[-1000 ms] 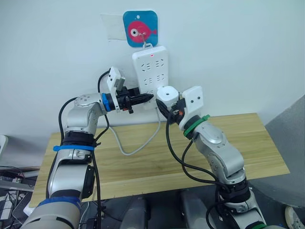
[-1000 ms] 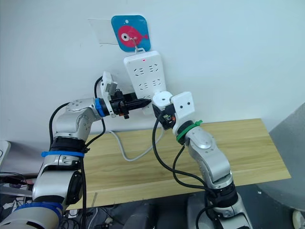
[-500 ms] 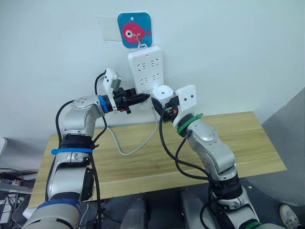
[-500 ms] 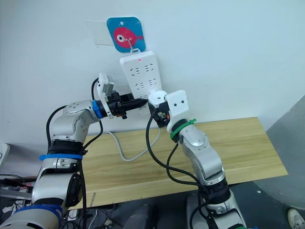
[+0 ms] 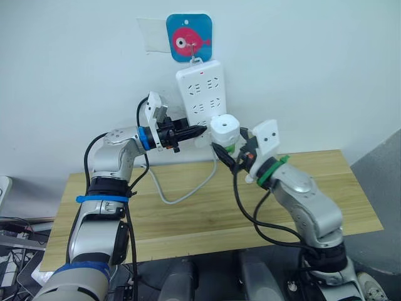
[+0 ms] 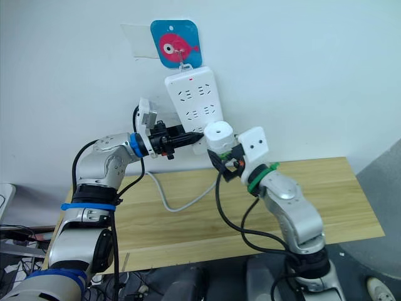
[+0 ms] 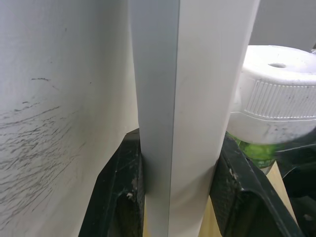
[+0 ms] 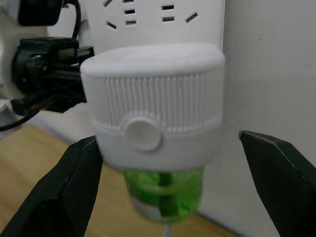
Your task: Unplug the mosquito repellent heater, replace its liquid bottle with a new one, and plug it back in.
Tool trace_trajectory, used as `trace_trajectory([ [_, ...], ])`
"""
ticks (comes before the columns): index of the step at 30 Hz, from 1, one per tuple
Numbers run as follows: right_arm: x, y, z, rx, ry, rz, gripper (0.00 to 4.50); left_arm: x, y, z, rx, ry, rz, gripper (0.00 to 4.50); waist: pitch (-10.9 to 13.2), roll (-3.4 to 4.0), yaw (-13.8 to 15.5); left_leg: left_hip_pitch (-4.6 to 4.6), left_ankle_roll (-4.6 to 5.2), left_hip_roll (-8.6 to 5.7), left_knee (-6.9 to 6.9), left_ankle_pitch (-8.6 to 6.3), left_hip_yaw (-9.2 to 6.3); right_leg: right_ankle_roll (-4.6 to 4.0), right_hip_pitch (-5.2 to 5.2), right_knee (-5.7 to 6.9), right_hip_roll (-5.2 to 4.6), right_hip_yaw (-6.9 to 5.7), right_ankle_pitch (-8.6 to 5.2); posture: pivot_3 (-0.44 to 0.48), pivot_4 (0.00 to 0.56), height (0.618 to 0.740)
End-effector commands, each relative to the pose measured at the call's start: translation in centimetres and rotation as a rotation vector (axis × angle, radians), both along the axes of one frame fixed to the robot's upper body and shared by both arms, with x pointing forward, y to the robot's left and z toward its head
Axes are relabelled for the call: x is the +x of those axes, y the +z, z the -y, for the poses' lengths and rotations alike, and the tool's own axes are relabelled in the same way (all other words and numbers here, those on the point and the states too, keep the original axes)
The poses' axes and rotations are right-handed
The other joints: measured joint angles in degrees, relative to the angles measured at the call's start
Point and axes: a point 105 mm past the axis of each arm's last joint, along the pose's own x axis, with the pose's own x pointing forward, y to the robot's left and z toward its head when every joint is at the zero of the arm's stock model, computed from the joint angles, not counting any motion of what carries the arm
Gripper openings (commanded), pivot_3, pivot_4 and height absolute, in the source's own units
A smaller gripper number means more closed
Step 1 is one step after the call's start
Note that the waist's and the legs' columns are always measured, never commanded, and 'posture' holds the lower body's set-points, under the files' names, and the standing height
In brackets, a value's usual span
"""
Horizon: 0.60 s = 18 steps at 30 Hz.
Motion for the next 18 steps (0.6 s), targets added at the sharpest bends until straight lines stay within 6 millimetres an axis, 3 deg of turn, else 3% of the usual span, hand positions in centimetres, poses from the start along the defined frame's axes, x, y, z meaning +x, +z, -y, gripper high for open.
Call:
trace_trajectory([
  [1, -2.1, 1.3, 0.5, 0.002, 0.123, 0.027, 4.46, 0.1, 0.5, -0.4, 0.012, 0.01, 0.033, 1.31, 0.0, 0.0, 0.0, 0.0, 0.0, 0.05, -0.03, 0.0, -0.02, 0.0, 0.0, -0.01, 0.01, -0.02, 0.0, -0.1, 0.187, 0.74],
  [3, -2.4, 1.2, 1.3, -0.01, 0.15, 0.012, 4.46, 0.3, 0.6, -0.7, 0.013, 0.028, 0.044, 1.31, 0.0, 0.0, 0.0, 0.0, 0.0, 0.07, -0.08, 0.0, -0.02, 0.0, 0.0, -0.05, 0.02, -0.04, 0.0, -0.099, 0.186, 0.74],
  [4, -2.5, 1.2, 1.7, -0.011, 0.163, 0.004, 4.49, 0.5, 0.7, -0.9, 0.014, 0.04, 0.053, 1.66, 0.0, -0.01, 0.0, 0.0, 0.01, 0.06, -0.08, -0.01, 0.01, 0.0, 0.0, -0.05, 0.02, -0.03, 0.0, -0.099, 0.185, 0.74],
  [7, -2.7, 1.1, 1.9, -0.009, 0.212, -0.011, 3.86, 0.5, 0.4, -1.6, 0.022, 0.055, 0.051, 2.61, 0.0, -0.01, -0.1, 0.02, 0.04, 0.04, -0.05, -0.02, 0.1, 0.0, 0.0, -0.01, 0.01, 0.04, 0.0, -0.101, 0.187, 0.74],
  [13, -2.6, 1.2, 0.5, 0.009, 0.282, -0.008, 1.69, -0.8, -0.5, -4.6, 0.079, 0.125, 0.063, 4.47, 0.0, -0.01, -0.5, 0.03, 0.06, 0.19, -0.09, -0.04, 0.15, 0.0, -0.05, -0.02, 0.0, 0.09, 0.0, -0.096, 0.192, 0.74],
  [17, -2.3, 1.2, -0.5, 0.017, 0.309, -0.007, 0.21, -3.4, -0.5, -5.8, 0.123, 0.12, 0.079, 4.5, 0.0, -0.01, -0.2, -0.02, 0.06, 0.25, -0.09, -0.05, 0.14, -0.01, -0.13, -0.02, -0.01, 0.09, 0.0, -0.069, 0.197, 0.74],
  [18, -2.2, 1.0, -0.7, 0.015, 0.312, -0.009, 0.03, -4.3, -0.5, -5.7, 0.132, 0.112, 0.088, 4.5, 0.0, -0.01, 0.0, -0.02, 0.05, 0.25, -0.08, -0.05, 0.13, -0.01, -0.12, -0.03, -0.02, 0.08, 0.0, -0.057, 0.199, 0.74],
])
